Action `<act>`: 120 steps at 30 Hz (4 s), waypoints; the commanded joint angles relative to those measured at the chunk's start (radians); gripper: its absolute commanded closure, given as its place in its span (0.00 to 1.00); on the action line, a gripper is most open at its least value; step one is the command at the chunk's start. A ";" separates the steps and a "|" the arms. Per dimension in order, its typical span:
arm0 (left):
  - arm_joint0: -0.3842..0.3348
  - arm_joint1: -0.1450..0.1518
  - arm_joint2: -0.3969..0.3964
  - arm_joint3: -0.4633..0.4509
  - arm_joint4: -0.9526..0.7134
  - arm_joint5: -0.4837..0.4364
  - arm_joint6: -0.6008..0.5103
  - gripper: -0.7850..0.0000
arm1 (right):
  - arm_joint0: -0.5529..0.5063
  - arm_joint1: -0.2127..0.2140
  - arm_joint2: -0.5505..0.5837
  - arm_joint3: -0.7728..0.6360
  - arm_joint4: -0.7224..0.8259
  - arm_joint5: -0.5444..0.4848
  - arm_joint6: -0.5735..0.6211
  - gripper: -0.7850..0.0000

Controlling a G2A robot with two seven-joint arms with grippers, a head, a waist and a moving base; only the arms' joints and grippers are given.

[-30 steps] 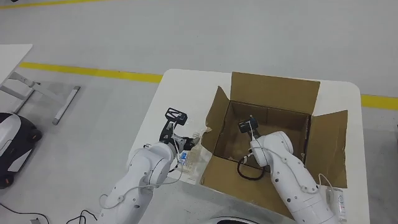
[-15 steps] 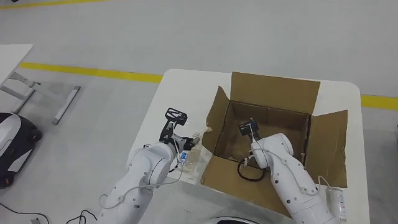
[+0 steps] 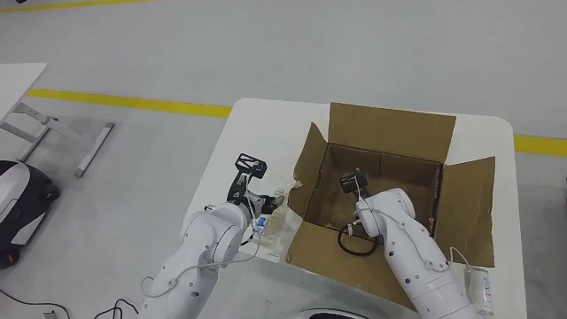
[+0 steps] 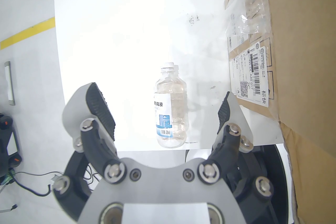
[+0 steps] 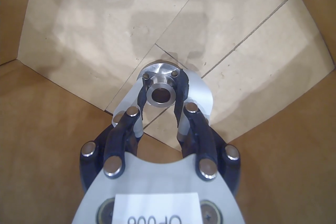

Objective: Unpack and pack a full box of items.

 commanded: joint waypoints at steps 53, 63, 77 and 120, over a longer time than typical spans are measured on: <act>0.000 0.000 0.000 0.000 0.000 0.000 0.000 0.00 | -0.443 0.084 0.393 -0.974 -0.036 -0.035 -0.172 1.00; 0.000 0.000 0.000 0.000 0.000 0.000 0.000 0.00 | -0.462 0.090 0.437 -1.083 0.033 -0.043 -0.251 1.00; 0.000 0.000 0.000 0.000 0.000 0.000 0.000 0.00 | -0.567 0.115 0.649 -1.297 0.079 -0.046 -0.243 1.00; 0.000 0.000 0.000 0.000 0.000 0.000 0.000 0.00 | -0.712 0.170 0.883 -0.916 -0.003 -0.021 -0.222 1.00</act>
